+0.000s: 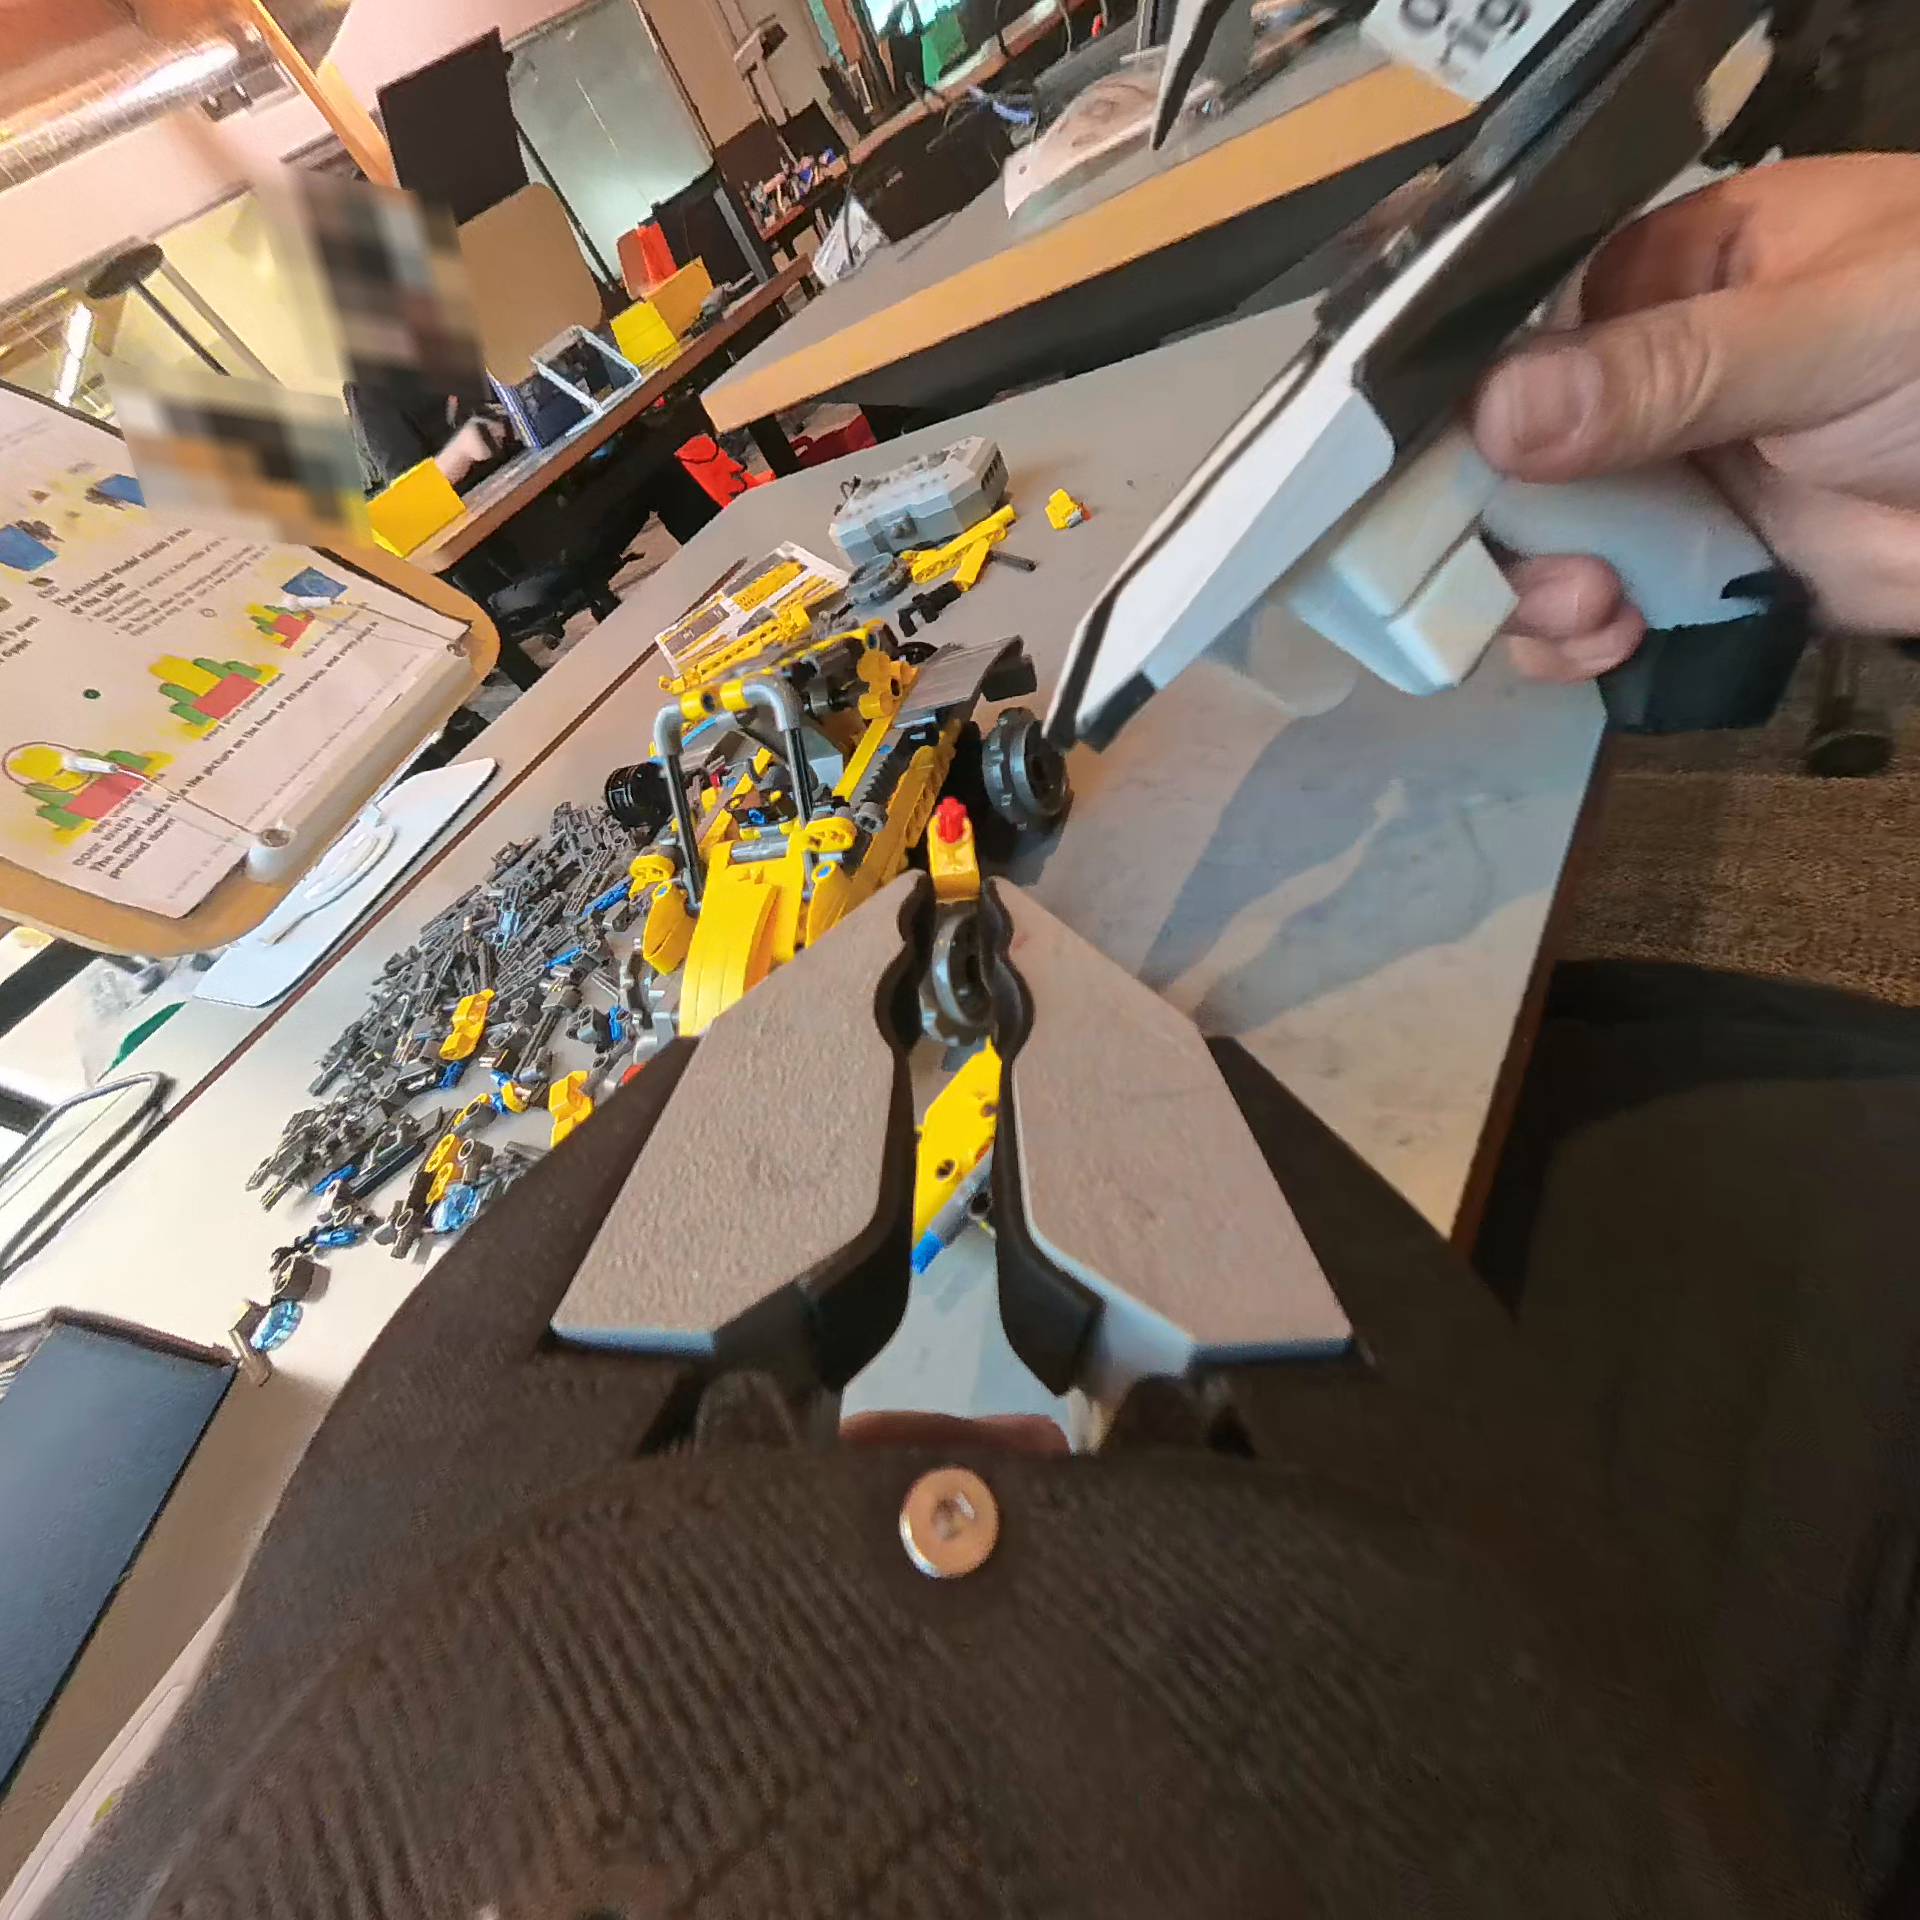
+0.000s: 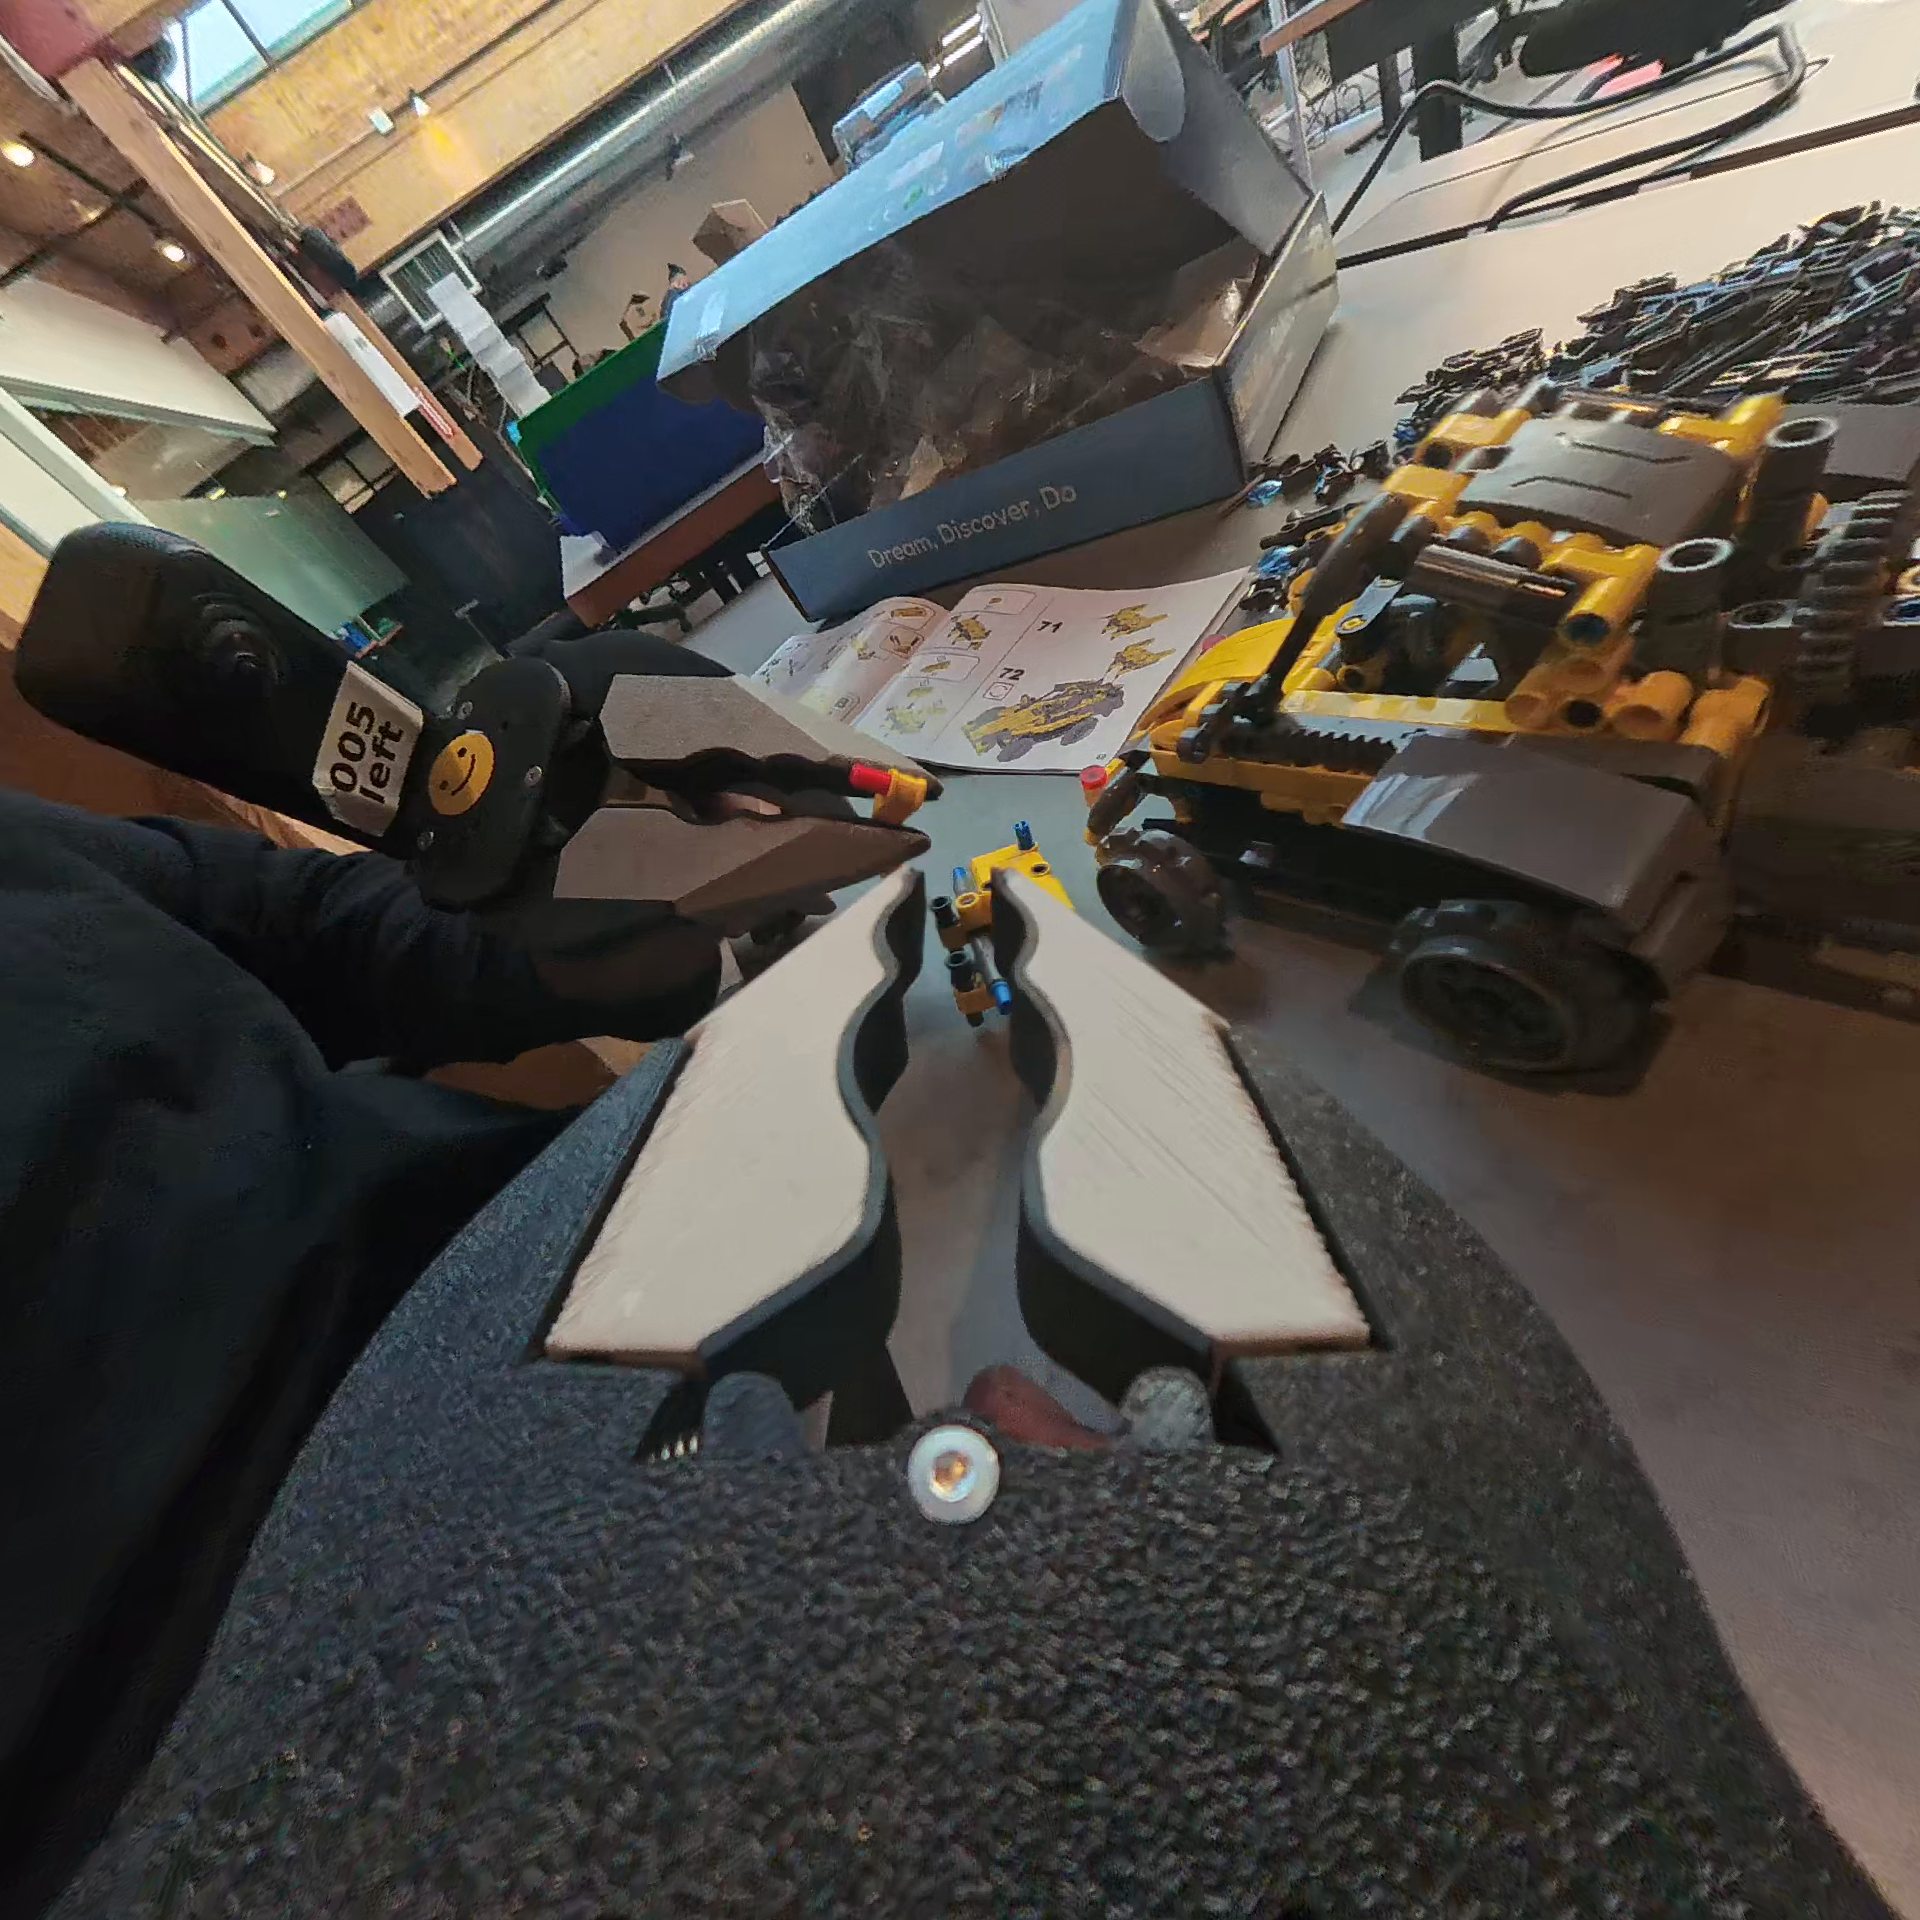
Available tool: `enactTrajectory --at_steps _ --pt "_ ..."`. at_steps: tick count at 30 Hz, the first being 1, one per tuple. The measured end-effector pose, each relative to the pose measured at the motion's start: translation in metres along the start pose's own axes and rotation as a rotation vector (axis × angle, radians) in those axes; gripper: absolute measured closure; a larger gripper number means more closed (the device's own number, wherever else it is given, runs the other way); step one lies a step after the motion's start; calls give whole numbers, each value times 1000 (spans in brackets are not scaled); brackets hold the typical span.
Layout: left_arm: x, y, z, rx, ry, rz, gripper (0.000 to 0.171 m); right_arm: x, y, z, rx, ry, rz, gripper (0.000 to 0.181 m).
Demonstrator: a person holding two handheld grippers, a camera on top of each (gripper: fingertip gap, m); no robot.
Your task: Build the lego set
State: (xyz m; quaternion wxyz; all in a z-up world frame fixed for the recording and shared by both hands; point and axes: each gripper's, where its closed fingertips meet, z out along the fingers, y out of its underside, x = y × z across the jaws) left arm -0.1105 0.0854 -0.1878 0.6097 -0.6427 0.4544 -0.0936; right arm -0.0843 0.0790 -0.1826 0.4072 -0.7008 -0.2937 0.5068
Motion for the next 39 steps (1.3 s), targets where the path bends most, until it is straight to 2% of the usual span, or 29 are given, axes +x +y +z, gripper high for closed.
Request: enactTrajectory --at_steps 3,12,26,33,39 --pt "-1 -7 -3 38 2 -32 168 -9 1 5 -6 -44 27 159" --pt "3 -13 -6 60 5 -36 167 -26 -6 8 35 -131 106 163" --pt "14 -17 -6 64 -25 39 167 -31 0 19 21 -151 149 171" --pt "16 -13 -4 47 -8 12 167 -26 3 20 13 -112 118 173" --pt "15 -10 -2 21 -43 56 168 -22 4 20 31 -80 128 172"
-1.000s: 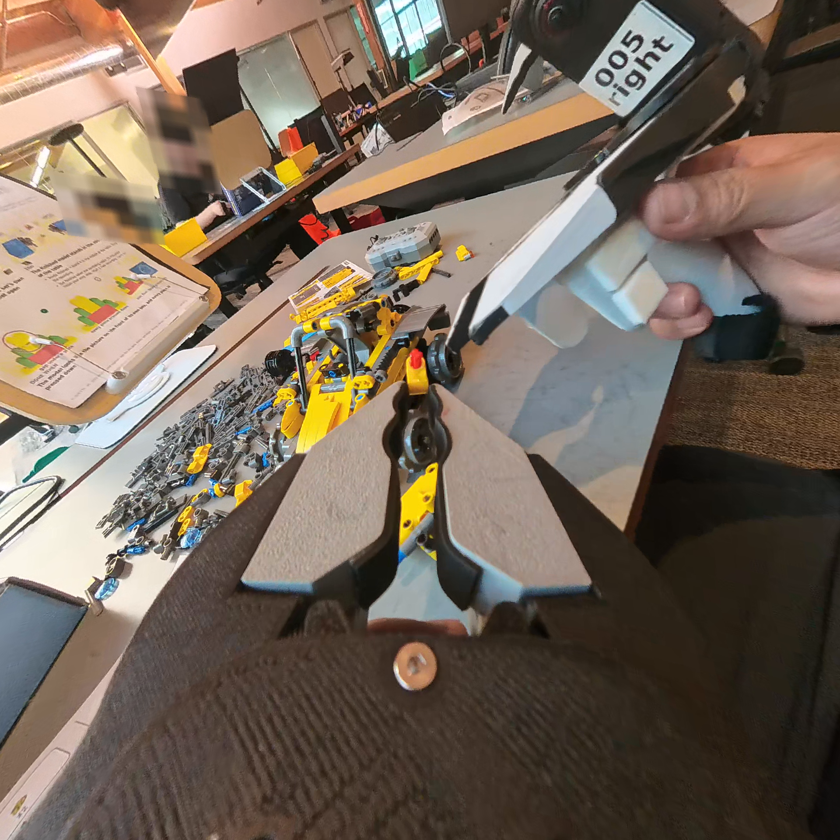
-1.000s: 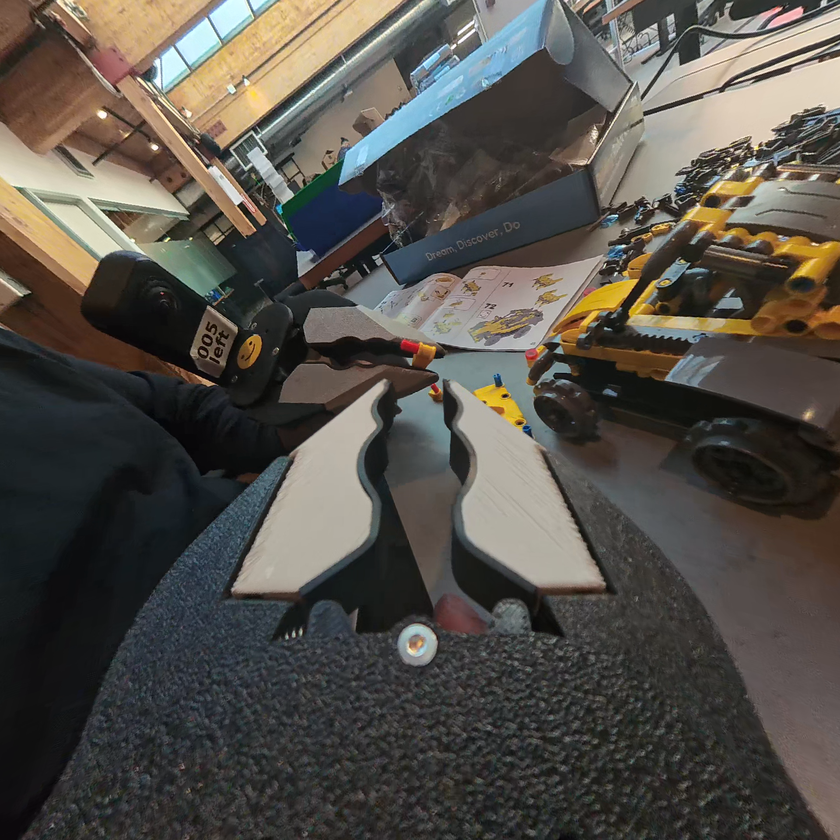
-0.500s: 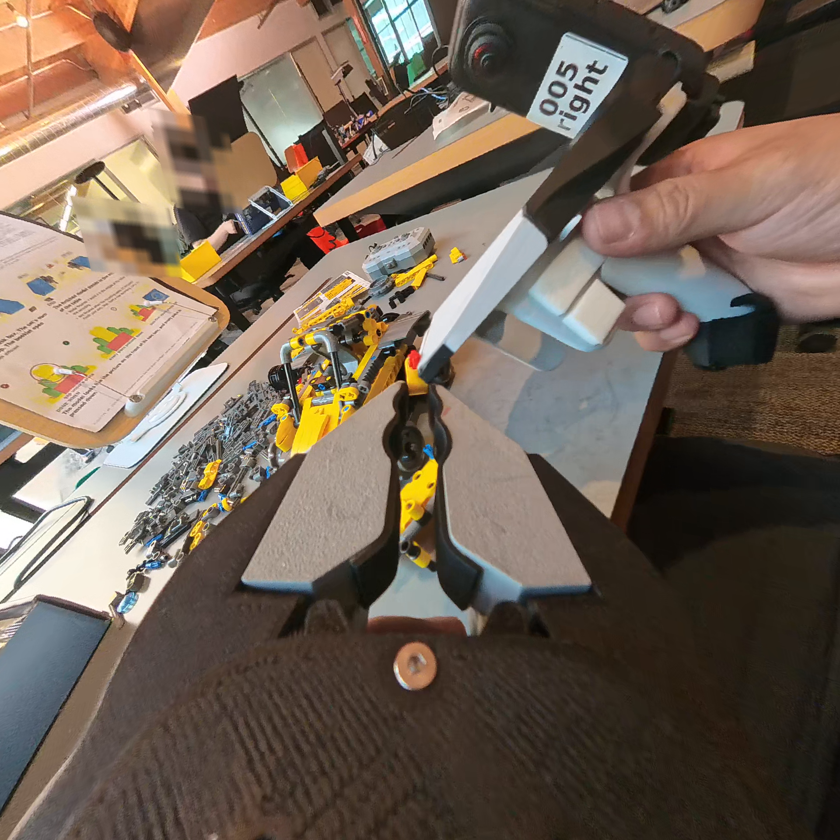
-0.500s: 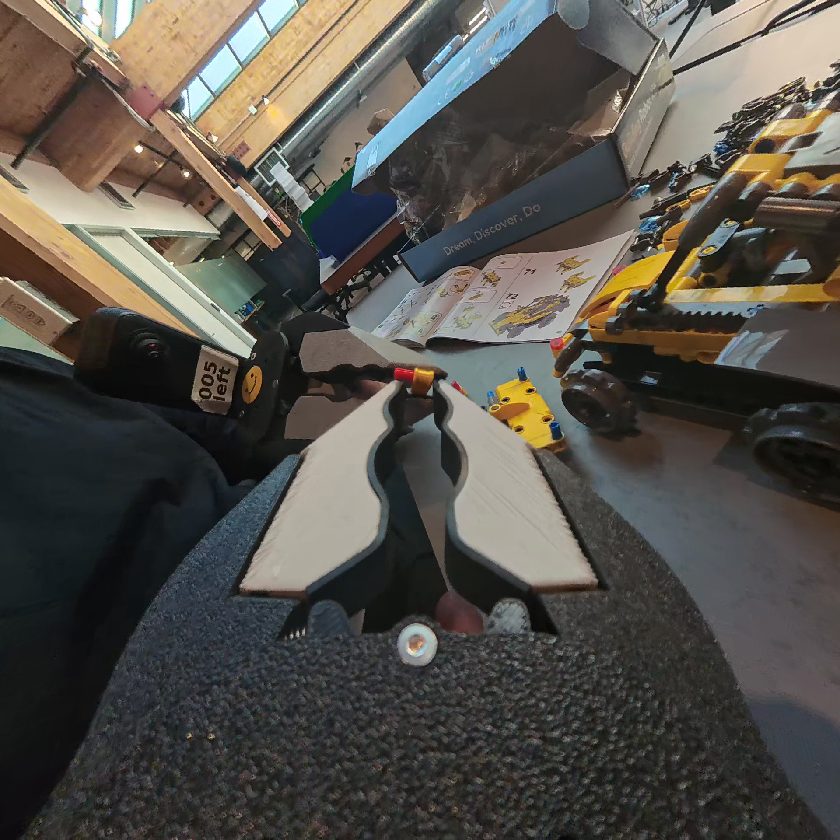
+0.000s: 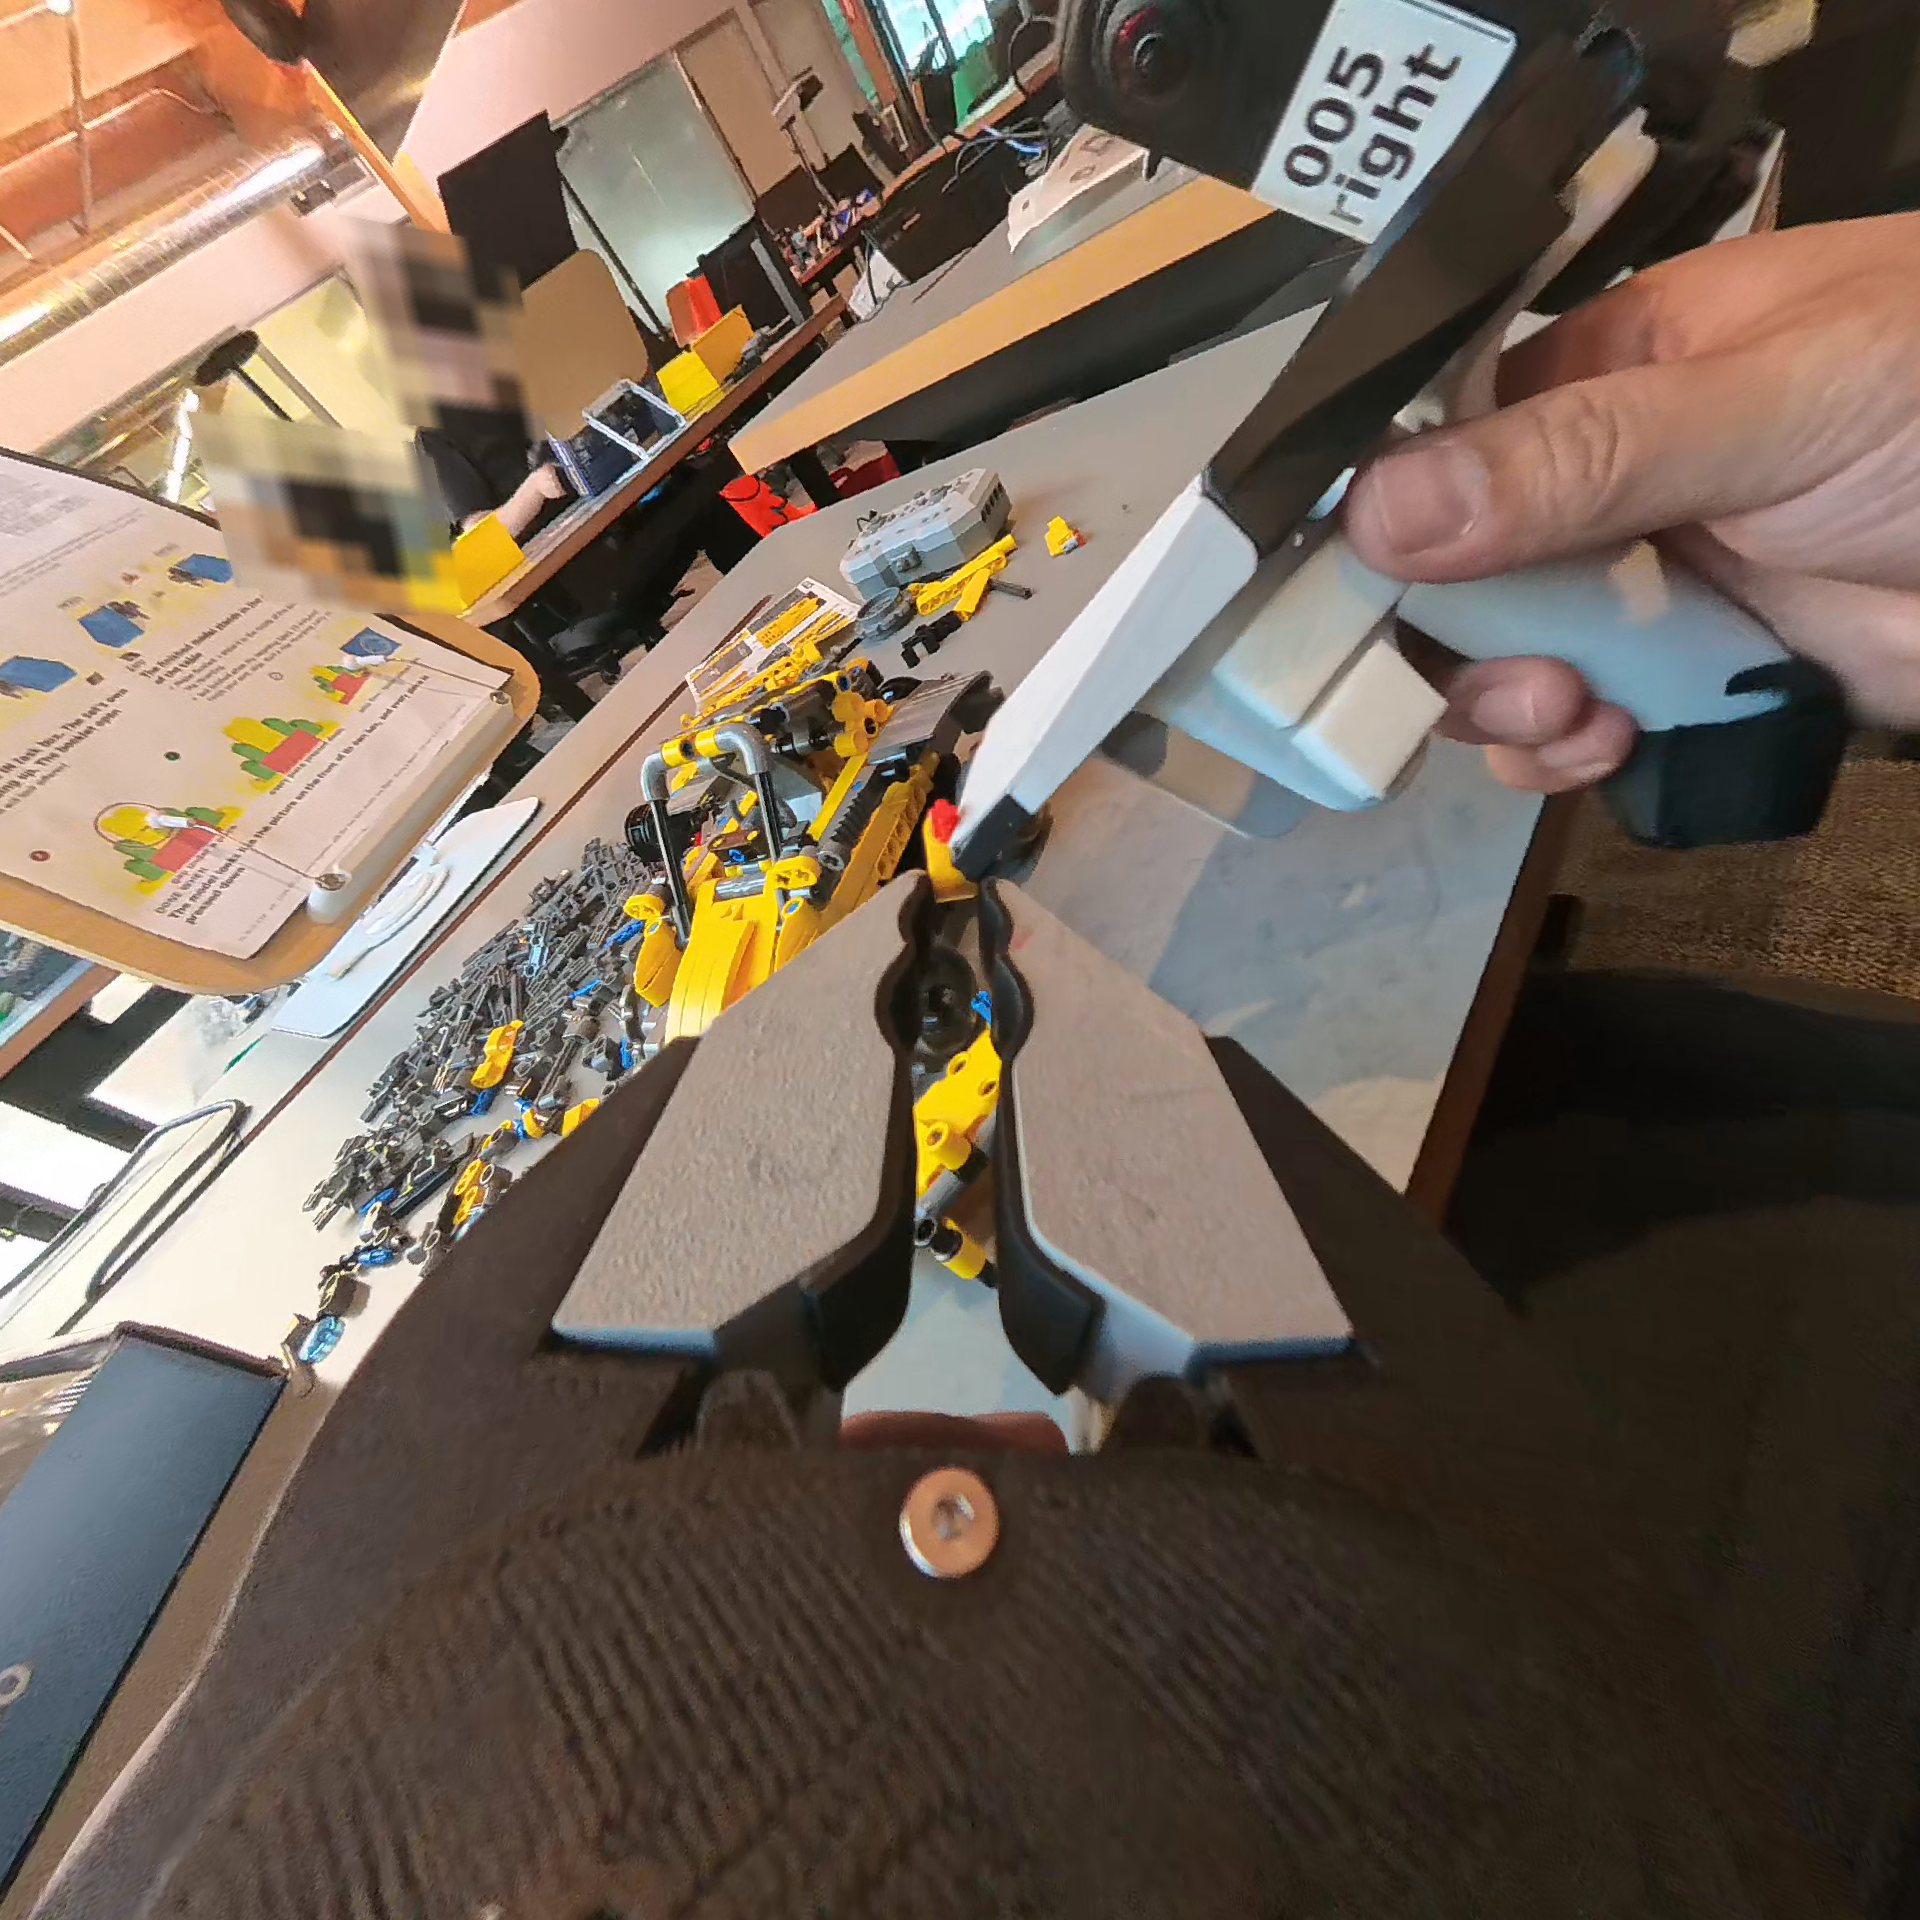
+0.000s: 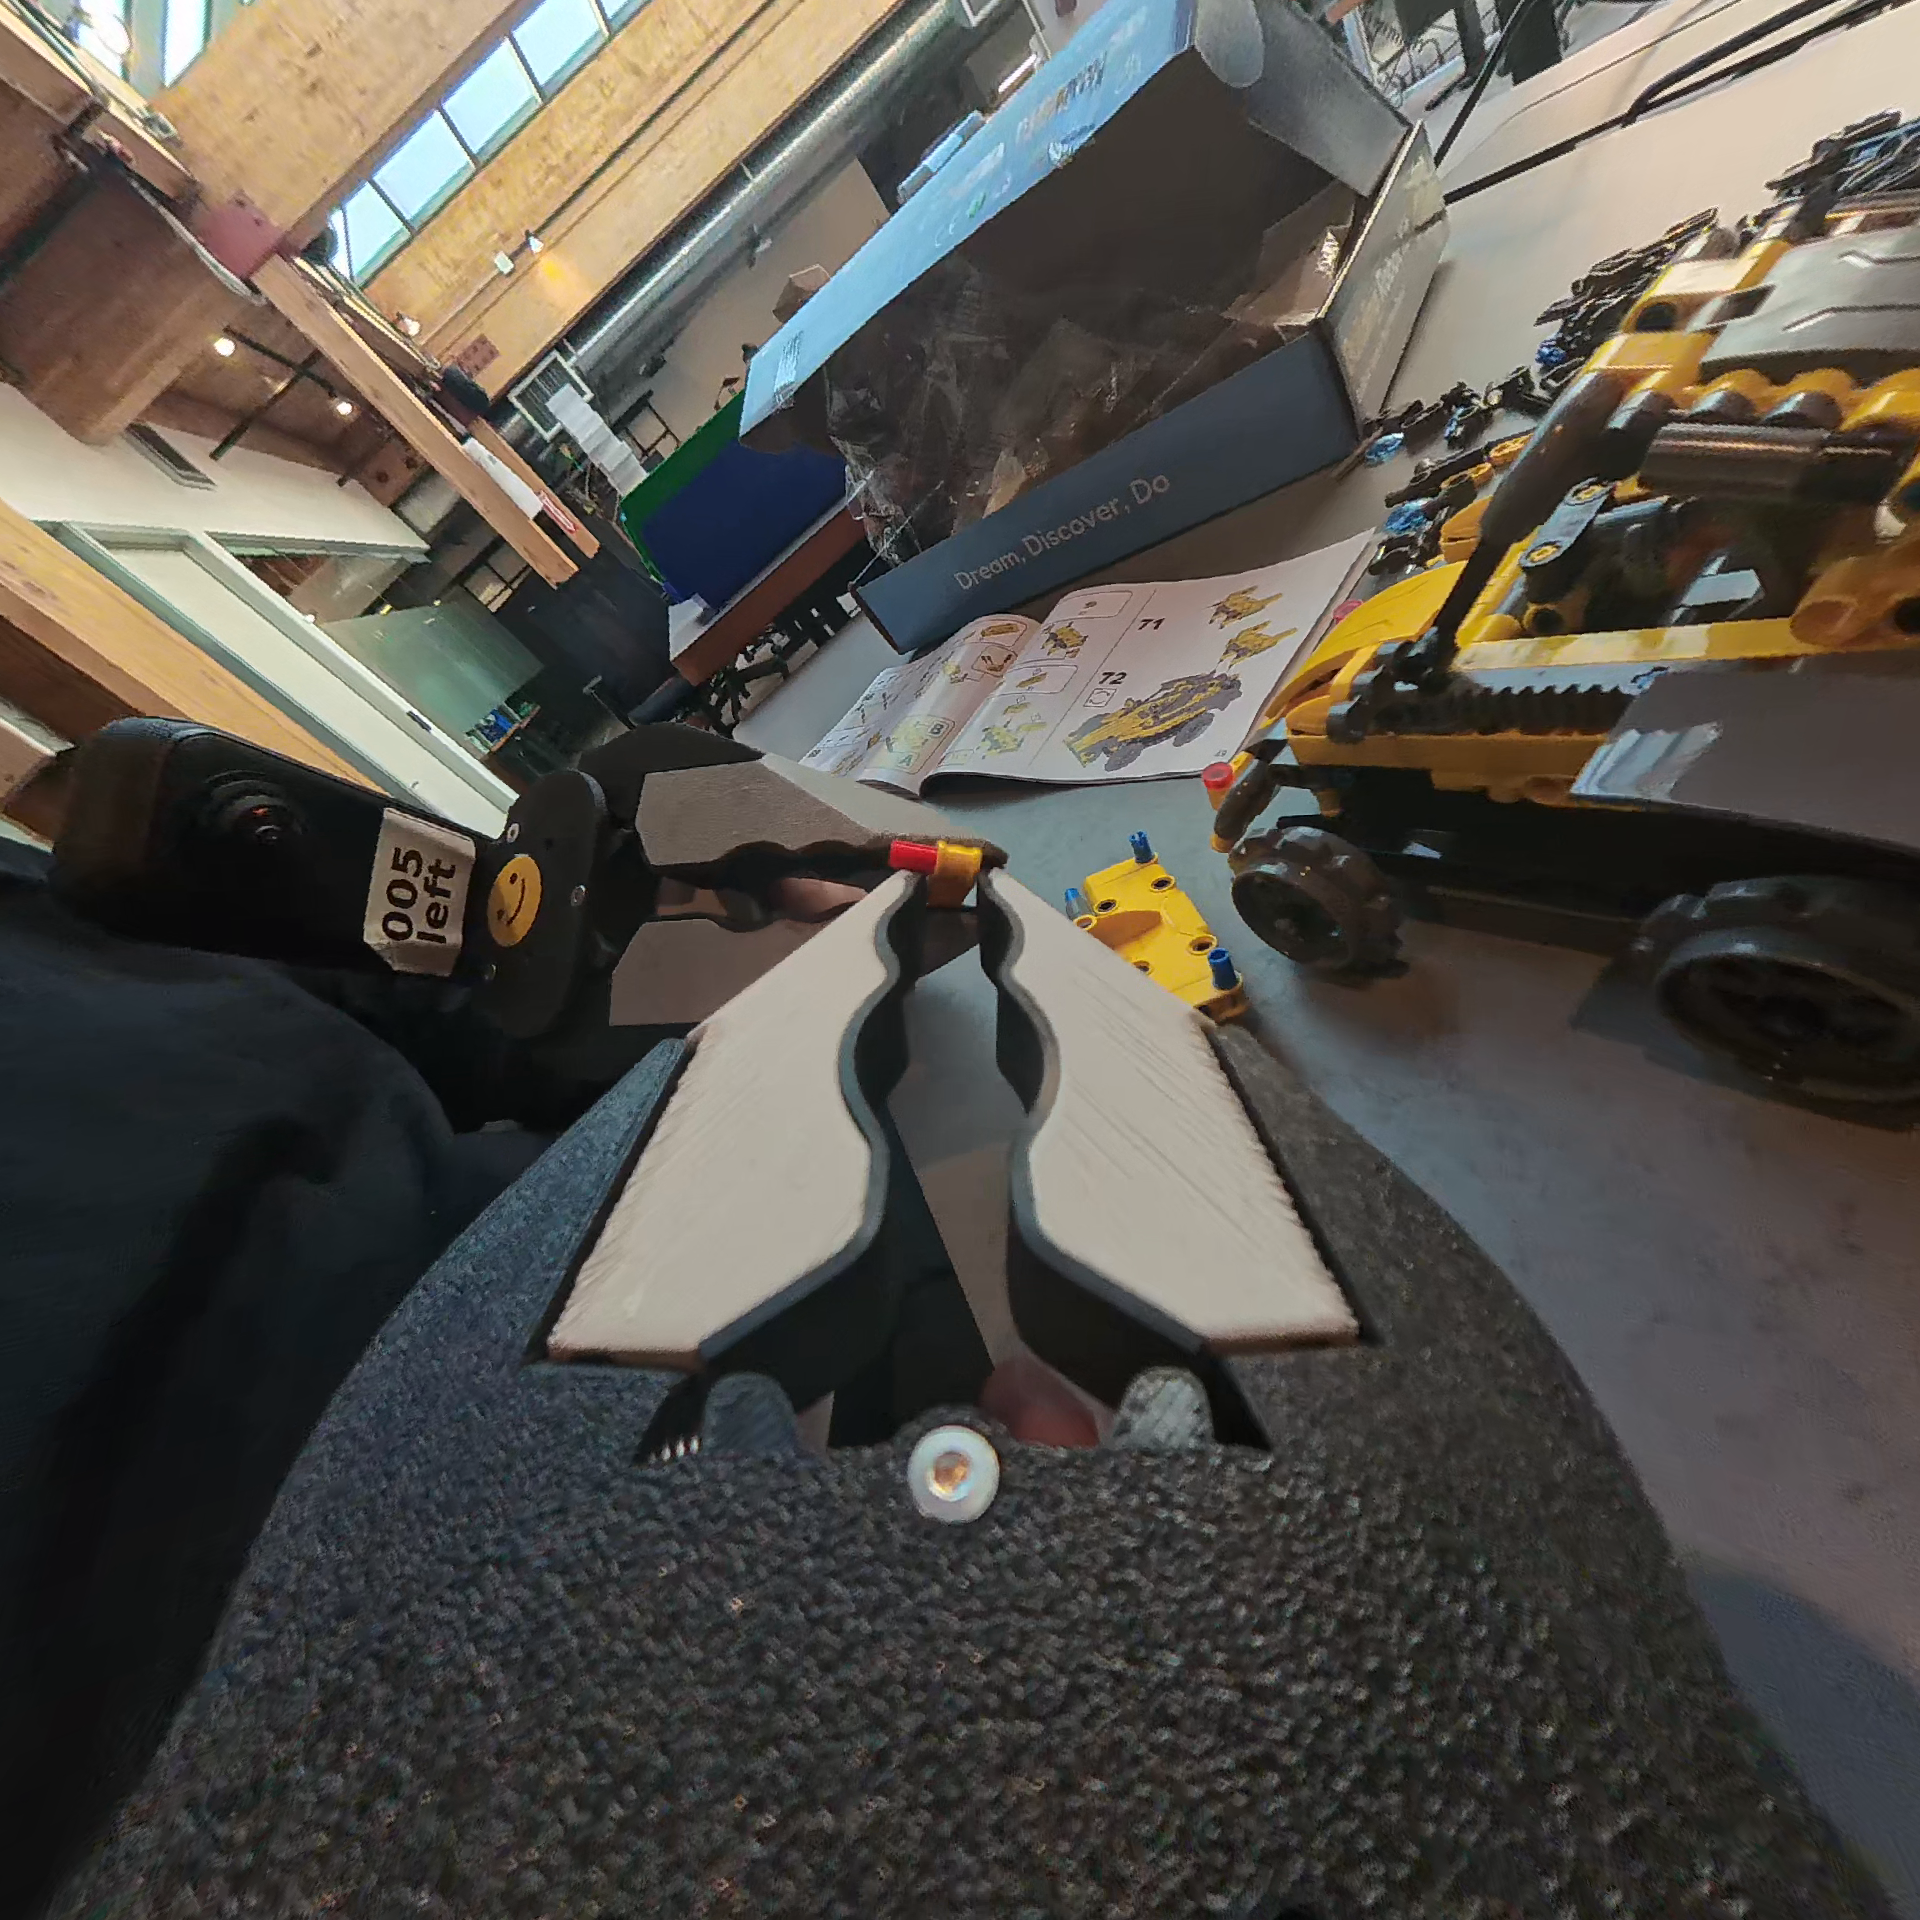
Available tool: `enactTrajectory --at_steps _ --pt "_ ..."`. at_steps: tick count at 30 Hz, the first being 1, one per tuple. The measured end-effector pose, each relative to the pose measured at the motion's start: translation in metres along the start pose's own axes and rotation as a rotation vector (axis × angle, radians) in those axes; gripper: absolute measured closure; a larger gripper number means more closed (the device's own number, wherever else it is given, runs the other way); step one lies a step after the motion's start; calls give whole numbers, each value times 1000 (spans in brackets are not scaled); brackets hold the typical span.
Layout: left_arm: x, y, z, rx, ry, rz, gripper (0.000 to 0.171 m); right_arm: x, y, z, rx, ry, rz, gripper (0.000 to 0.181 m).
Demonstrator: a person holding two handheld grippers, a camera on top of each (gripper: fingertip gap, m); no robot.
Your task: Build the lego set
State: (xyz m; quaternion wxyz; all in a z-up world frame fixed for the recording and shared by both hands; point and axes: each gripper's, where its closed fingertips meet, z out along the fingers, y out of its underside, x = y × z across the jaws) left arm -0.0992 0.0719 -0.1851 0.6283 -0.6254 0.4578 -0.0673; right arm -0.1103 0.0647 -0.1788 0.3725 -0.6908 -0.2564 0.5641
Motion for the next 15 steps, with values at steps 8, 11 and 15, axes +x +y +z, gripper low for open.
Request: enactTrajectory --at_steps 8,11,15 --pt "11 6 1 -44 116 -46 155 -1 1 -3 -18 -14 -30 174" --pt "4 23 0 -135 210 32 148 7 9 -10 -131 10 -139 174" --pt "-26 54 -4 -296 355 -10 137 23 31 -11 -327 84 -243 174"
